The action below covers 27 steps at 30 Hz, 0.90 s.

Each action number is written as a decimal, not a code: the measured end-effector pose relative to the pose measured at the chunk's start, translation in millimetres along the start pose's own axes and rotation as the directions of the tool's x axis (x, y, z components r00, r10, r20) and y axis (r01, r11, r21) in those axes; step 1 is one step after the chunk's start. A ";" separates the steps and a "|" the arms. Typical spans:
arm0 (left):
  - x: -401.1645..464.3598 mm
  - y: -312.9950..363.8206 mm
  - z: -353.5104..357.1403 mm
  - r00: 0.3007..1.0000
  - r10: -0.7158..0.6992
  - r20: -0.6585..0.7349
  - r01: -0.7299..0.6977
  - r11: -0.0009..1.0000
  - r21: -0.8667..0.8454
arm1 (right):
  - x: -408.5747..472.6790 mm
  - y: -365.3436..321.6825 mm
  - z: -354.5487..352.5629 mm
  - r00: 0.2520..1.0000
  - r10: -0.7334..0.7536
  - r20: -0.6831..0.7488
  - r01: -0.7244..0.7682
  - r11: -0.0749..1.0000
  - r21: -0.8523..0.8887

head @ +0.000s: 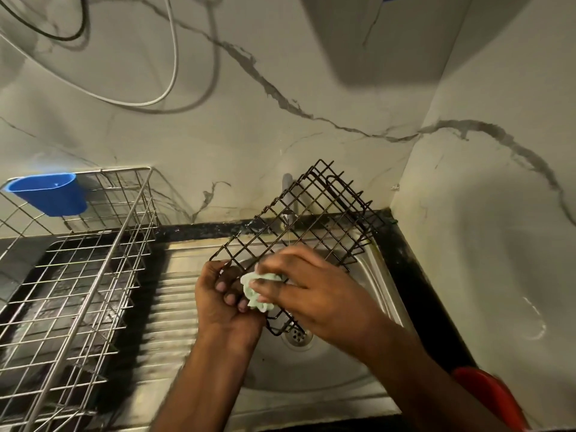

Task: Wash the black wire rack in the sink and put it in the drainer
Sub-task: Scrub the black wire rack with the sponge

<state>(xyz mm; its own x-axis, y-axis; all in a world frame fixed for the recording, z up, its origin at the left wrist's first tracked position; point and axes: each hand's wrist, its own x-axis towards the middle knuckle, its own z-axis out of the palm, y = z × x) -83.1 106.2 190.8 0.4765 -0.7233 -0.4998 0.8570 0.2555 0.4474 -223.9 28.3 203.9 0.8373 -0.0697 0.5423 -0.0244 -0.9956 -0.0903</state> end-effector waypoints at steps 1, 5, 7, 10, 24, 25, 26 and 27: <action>-0.8 0.8 -0.5 1.000 0.006 0.006 -0.006 1.000 0.013 | 0.4 1.1 0.7 1.000 0.017 0.015 -0.017 1.000 -0.015; -4.3 2.5 -1.3 0.998 0.024 0.052 -0.026 0.999 0.034 | 2.6 25.8 -3.6 0.985 0.169 -0.023 -0.169 0.986 0.002; -5.5 4.3 -2.0 0.998 0.023 0.064 -0.025 0.999 0.030 | 4.9 42.3 -10.0 0.976 0.214 -0.037 -0.215 0.976 -0.039; -5.1 5.0 -4.6 0.998 0.022 0.062 -0.024 0.999 0.026 | 6.4 69.6 -20.0 0.944 0.303 -0.132 -0.307 0.952 -0.011; 1.9 -0.7 -4.2 0.998 0.011 0.069 -0.014 0.999 0.041 | 21.0 19.9 -14.1 0.989 0.149 -0.016 -0.147 0.986 0.080; 1.9 -1.1 -3.7 0.998 0.009 0.066 -0.011 0.999 0.034 | 19.8 16.7 -9.6 0.994 0.110 0.026 -0.112 0.990 0.081; 2.1 -1.1 -3.5 0.998 0.005 0.067 -0.007 1.000 0.029 | 18.2 17.7 -6.6 0.996 0.083 0.045 -0.087 0.993 0.080; 1.9 -0.7 -3.7 0.998 -0.002 0.069 0.000 1.000 0.027 | 17.0 21.4 -6.3 0.996 0.070 0.048 -0.073 0.995 0.068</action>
<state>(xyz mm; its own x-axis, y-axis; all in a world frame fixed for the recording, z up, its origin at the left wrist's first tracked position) -82.1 107.0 186.9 0.4599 -0.7663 -0.4486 0.8517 0.2378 0.4670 -213.7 5.4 216.5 0.8590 -0.1362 0.4936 -0.0483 -0.9812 -0.1866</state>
